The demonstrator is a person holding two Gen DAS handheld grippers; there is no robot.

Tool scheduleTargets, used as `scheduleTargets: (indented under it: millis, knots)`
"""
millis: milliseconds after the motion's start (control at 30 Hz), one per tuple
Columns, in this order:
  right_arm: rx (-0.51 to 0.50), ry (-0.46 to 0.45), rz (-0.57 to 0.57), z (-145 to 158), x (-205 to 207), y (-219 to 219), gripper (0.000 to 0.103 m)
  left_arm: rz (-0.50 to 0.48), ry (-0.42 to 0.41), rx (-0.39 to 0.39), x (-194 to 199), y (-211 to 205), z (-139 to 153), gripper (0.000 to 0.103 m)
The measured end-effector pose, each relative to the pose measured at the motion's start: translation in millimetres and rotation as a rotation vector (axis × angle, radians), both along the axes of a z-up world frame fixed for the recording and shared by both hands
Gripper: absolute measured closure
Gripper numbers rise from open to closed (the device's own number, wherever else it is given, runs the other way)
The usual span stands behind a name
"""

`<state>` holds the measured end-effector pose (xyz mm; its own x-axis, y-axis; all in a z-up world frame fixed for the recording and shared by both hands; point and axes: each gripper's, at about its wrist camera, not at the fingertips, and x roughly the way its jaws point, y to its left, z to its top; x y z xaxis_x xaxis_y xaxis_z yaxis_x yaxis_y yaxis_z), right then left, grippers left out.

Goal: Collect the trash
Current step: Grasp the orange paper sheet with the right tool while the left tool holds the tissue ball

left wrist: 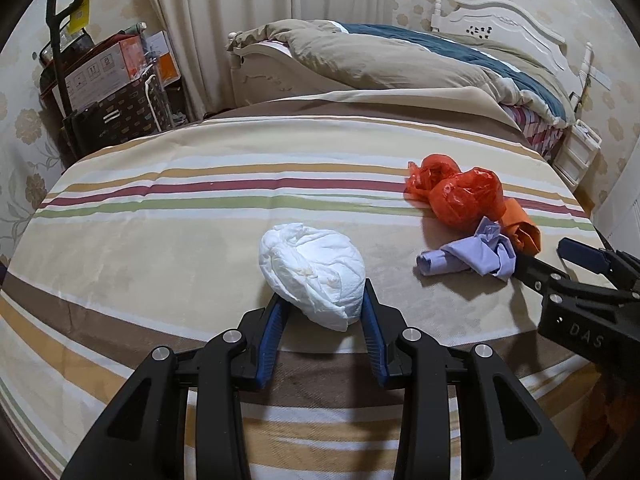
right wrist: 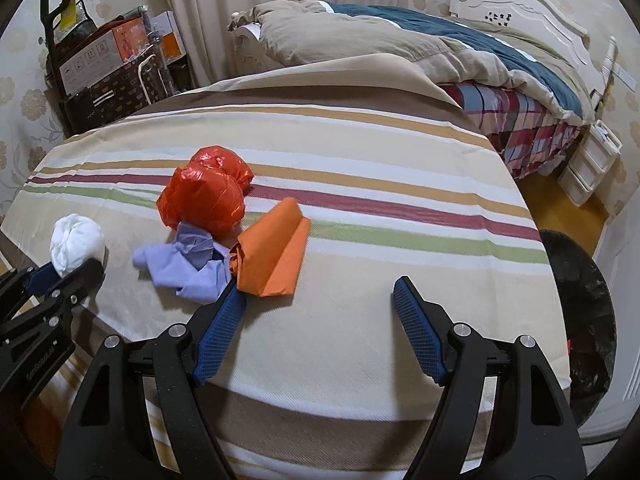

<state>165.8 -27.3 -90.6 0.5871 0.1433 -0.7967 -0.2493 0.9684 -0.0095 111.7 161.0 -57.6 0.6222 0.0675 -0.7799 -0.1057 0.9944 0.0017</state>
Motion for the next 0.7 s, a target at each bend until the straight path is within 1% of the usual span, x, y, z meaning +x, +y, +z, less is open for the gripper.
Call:
scheduleTargets:
  millis: [700]
  knots:
    - [0.011,0.004,-0.003,0,29,20,0.029,0.0,-0.006,-0.026,0,4,0,0.065]
